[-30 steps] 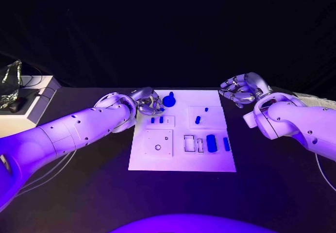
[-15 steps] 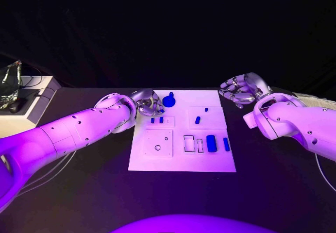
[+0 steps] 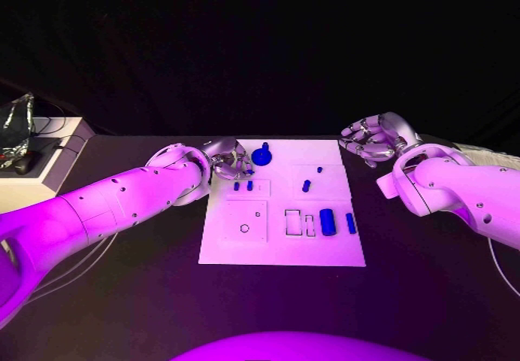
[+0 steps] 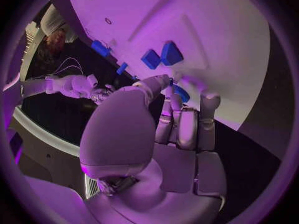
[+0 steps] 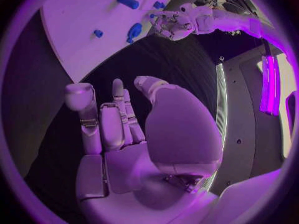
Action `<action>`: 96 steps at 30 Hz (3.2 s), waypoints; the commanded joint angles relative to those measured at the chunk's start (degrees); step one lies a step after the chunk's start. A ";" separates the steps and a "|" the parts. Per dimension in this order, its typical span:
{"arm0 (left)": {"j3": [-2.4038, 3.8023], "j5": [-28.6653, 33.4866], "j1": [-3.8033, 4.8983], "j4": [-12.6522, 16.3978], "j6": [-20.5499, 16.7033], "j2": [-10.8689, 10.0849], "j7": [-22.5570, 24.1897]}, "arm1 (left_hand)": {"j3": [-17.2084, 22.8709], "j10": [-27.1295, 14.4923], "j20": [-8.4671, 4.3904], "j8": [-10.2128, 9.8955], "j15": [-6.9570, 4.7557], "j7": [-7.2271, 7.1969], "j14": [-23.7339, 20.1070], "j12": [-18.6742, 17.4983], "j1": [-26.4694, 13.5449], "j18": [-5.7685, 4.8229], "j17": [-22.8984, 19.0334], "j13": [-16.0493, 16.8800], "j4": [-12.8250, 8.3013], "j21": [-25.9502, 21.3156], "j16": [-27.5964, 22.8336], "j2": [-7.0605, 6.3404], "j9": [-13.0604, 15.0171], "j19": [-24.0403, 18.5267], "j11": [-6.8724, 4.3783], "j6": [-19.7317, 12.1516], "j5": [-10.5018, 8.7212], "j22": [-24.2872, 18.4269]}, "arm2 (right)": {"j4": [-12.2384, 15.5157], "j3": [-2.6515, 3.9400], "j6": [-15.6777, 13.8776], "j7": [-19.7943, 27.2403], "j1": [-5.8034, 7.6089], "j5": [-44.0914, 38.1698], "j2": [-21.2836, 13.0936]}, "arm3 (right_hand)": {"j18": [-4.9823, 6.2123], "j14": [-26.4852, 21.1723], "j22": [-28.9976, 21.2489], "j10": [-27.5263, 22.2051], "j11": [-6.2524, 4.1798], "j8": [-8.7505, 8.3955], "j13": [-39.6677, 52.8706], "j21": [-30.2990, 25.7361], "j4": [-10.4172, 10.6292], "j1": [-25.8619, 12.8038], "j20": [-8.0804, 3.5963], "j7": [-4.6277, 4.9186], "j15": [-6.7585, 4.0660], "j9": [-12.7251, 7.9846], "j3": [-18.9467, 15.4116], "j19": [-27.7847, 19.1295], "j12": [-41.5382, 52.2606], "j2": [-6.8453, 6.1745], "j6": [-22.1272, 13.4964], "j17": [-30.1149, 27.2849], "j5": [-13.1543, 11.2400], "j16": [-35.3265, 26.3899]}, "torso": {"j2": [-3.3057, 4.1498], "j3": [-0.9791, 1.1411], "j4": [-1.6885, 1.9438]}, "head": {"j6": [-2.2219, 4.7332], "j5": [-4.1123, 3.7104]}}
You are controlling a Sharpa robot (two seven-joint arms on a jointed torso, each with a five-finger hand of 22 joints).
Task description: Assemble the parts on the task board
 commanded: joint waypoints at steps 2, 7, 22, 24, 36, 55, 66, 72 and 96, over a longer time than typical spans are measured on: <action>0.05 -0.23 0.01 0.17 0.74 -0.06 -0.33 | 0.33 0.49 0.06 -0.26 0.08 0.40 0.04 -0.29 0.37 -0.47 -0.05 -0.09 -0.14 0.31 0.01 0.13 0.05 0.32 0.00 -0.18 -0.27 0.07 | 0.03 0.01 0.21 0.73 -0.04 -0.15 0.05 | 0.20 -0.12 0.09 0.38 -0.14 0.23 -0.05 -0.22 -0.21 -0.58 0.17 -0.01 0.23 0.05 0.03 0.21 -0.21 0.20 0.32 -0.05 0.21 -0.31 | 0.03 -0.04 0.05 | -0.10 0.02; 0.06 -0.25 0.01 0.19 0.55 -0.14 -0.43 | 0.35 0.47 0.06 -0.31 0.09 0.43 0.12 -0.31 0.40 -0.51 0.10 -0.10 -0.17 0.45 0.00 0.09 0.05 0.47 0.02 -0.24 -0.27 0.19 | 0.02 0.01 0.21 0.74 -0.04 -0.15 0.08 | 0.20 -0.12 0.09 0.38 -0.14 0.23 -0.05 -0.22 -0.21 -0.58 0.17 -0.01 0.23 0.05 0.03 0.21 -0.21 0.20 0.32 -0.05 0.21 -0.31 | 0.00 -0.06 0.05 | -0.14 0.06; 0.08 -0.39 -0.01 0.16 0.46 -0.52 -0.69 | 0.41 0.47 0.06 -0.36 0.10 0.46 0.21 -0.33 0.45 -0.56 0.26 -0.12 -0.21 0.62 -0.01 0.08 0.05 0.65 0.05 -0.30 -0.27 0.35 | 0.02 0.01 0.20 0.73 -0.04 -0.16 0.10 | 0.20 -0.12 0.09 0.38 -0.14 0.23 -0.05 -0.22 -0.21 -0.58 0.17 -0.01 0.23 0.05 0.03 0.21 -0.21 0.20 0.32 -0.05 0.21 -0.31 | 0.01 -0.04 0.07 | -0.25 0.19; 0.08 -0.43 -0.01 0.13 0.55 -0.53 -0.76 | 0.41 0.47 0.06 -0.36 0.10 0.46 0.21 -0.33 0.45 -0.56 0.26 -0.12 -0.21 0.62 -0.01 0.08 0.05 0.65 0.05 -0.30 -0.27 0.35 | 0.02 0.01 0.20 0.73 -0.04 -0.16 0.10 | 0.20 -0.12 0.09 0.38 -0.14 0.23 -0.05 -0.22 -0.21 -0.58 0.17 -0.01 0.23 0.05 0.03 0.21 -0.21 0.20 0.32 -0.05 0.21 -0.31 | -0.01 -0.02 0.03 | -0.25 0.21; 0.08 -0.44 -0.01 0.18 0.11 -0.56 -0.57 | 0.47 0.45 0.07 -0.51 0.15 0.56 0.13 -0.39 0.51 -0.56 0.14 -0.15 -0.30 0.65 -0.02 -0.03 0.02 0.68 0.13 -0.51 -0.28 0.39 | 0.03 0.01 0.18 0.75 -0.04 -0.16 0.09 | 0.20 -0.12 0.09 0.38 -0.14 0.23 -0.05 -0.22 -0.21 -0.58 0.17 -0.01 0.23 0.05 0.03 0.21 -0.21 0.20 0.32 -0.05 0.21 -0.31 | -0.02 0.02 -0.03 | -0.08 0.21; 2.71 -3.24 0.01 4.30 -0.68 -1.38 3.14 | -0.81 -3.77 4.37 -5.17 5.24 2.68 -30.92 -28.34 1.06 2.14 -39.57 -17.77 -0.40 -17.54 -15.82 -3.12 -0.79 -13.14 5.88 -8.90 -0.07 -12.66 | 0.11 0.01 0.13 0.82 -0.05 -0.17 0.01 | 0.21 -0.11 0.11 0.54 -0.17 0.22 -0.40 -0.29 -0.40 -0.67 0.16 -0.04 0.21 0.07 0.08 0.21 -0.39 0.21 0.39 0.01 0.21 -0.29 | -0.05 0.12 -0.02 | 0.51 -0.06; 2.87 -14.62 0.04 4.28 6.66 0.28 -0.45 | 0.09 4.28 3.64 -3.91 4.19 1.98 -31.02 -39.90 2.51 2.14 -39.79 -24.37 -1.54 -16.47 -15.58 -2.54 -0.54 -13.80 4.57 -4.71 -0.13 -11.01 | 0.12 0.01 0.21 0.79 -0.05 -0.17 0.10 | 0.21 -0.11 0.11 0.54 -0.17 0.22 -0.40 -0.29 -0.40 -0.67 0.16 -0.04 0.21 0.07 0.08 0.21 -0.39 0.21 0.39 0.01 0.21 -0.29 | 0.00 0.12 -0.10 | 0.71 -0.01; 2.85 -19.15 0.08 3.66 8.52 1.01 -2.09 | 0.18 5.74 3.39 -3.72 3.96 1.99 -30.50 -41.55 2.86 2.13 -39.34 -24.55 -2.19 -15.26 -14.26 -2.54 -0.50 -13.61 4.38 -3.94 -0.31 -9.93 | 0.22 0.01 0.24 0.76 -0.05 -0.17 0.13 | 0.18 -0.08 0.21 0.58 -0.17 0.21 -0.47 -0.16 -0.44 -0.67 0.15 -0.04 0.20 0.07 0.10 0.26 -0.42 0.23 0.40 0.10 0.21 -0.24 | 0.08 0.08 -0.11 | 0.75 -0.15; 2.82 -21.83 0.47 1.46 9.44 2.72 -3.86 | 0.64 6.29 3.21 -3.69 3.84 2.41 -30.47 -43.21 3.27 2.13 -38.53 -24.48 -2.77 -13.10 -11.85 -1.83 -0.57 -12.99 4.30 -3.57 -0.39 -8.22 | 0.20 0.01 0.30 0.70 -0.05 -0.17 0.25 | 0.19 -0.08 0.22 0.67 -0.18 0.20 -0.57 -0.19 -0.48 -0.73 0.14 -0.04 0.20 0.07 0.12 0.26 -0.45 0.25 0.41 0.06 0.21 -0.26 | 0.04 0.01 -0.04 | 0.49 -0.37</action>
